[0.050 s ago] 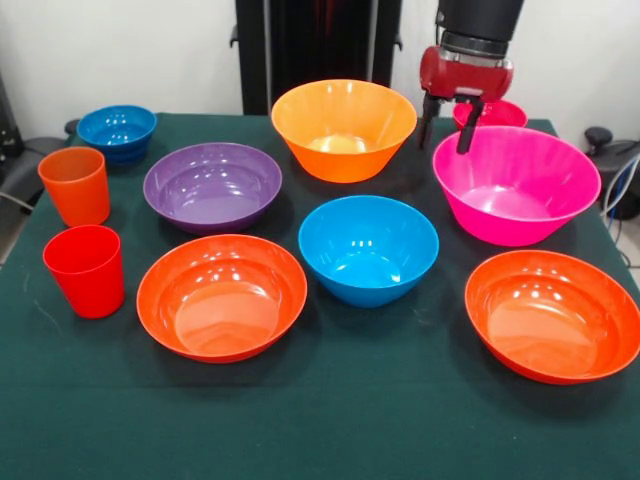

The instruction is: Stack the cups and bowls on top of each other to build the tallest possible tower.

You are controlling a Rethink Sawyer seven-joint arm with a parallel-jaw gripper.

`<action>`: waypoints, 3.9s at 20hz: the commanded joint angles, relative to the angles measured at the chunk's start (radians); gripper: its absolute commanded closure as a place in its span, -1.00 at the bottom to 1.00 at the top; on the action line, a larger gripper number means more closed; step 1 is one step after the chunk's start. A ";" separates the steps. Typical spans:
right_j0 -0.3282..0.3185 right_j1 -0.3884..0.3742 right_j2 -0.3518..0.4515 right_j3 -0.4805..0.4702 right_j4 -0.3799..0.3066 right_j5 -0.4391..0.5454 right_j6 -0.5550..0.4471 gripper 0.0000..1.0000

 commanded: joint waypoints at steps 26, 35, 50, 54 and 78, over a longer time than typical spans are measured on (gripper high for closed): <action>-0.124 -0.170 0.163 0.087 -0.058 0.180 -0.019 -1.00; -0.128 -0.198 0.157 0.081 -0.071 0.217 -0.021 -1.00; -0.155 -0.149 0.167 0.050 -0.103 0.177 -0.003 -1.00; -0.170 -0.143 0.177 0.046 -0.112 0.174 -0.012 -1.00; -0.603 -0.294 0.584 -0.076 -0.250 0.515 -0.395 -1.00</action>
